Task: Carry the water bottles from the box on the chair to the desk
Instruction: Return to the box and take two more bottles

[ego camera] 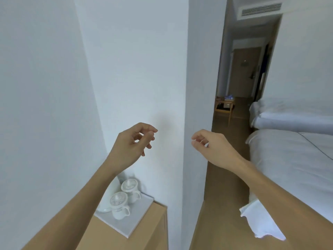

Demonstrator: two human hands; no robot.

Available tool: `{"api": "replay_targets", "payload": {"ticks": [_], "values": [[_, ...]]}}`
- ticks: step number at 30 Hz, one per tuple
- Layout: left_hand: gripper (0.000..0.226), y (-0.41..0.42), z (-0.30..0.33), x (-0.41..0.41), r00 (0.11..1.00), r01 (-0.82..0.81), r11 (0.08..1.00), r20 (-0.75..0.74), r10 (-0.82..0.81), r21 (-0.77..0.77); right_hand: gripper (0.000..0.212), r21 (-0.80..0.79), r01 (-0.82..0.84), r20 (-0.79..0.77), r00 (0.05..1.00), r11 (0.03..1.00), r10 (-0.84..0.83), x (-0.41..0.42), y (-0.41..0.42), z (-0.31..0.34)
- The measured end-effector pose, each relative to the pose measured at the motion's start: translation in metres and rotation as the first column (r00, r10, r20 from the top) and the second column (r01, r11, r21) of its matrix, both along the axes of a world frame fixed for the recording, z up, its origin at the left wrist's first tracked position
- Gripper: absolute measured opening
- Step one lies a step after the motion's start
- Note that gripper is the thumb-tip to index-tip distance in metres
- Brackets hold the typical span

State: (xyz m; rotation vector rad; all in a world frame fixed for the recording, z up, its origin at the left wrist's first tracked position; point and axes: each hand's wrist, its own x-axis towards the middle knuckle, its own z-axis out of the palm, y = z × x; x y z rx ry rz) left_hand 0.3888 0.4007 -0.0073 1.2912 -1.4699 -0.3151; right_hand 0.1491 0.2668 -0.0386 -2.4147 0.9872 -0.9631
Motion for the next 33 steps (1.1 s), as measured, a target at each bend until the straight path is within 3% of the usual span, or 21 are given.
{"api": "replay_targets", "payload": {"ticks": [7, 19, 33], "values": [[0.017, -0.123, 0.004, -0.096, 0.981, 0.196, 0.980, 0.014, -0.195, -0.035, 0.009, -0.044, 0.256, -0.023, 0.966, 0.966, -0.257, -0.114, -0.065, 0.009], [0.015, -0.362, 0.008, -0.215, 0.937, 0.349, 0.933, 0.015, -0.349, -0.092, 0.008, -0.124, 0.501, -0.043, 0.860, 0.857, -0.509, -0.241, -0.230, 0.031], [0.015, -0.610, 0.012, -0.305, 0.927, 0.368, 0.928, 0.100, -0.362, -0.057, 0.010, -0.130, 0.511, 0.005, 0.857, 0.850, -0.515, -0.319, -0.470, 0.022]]}}
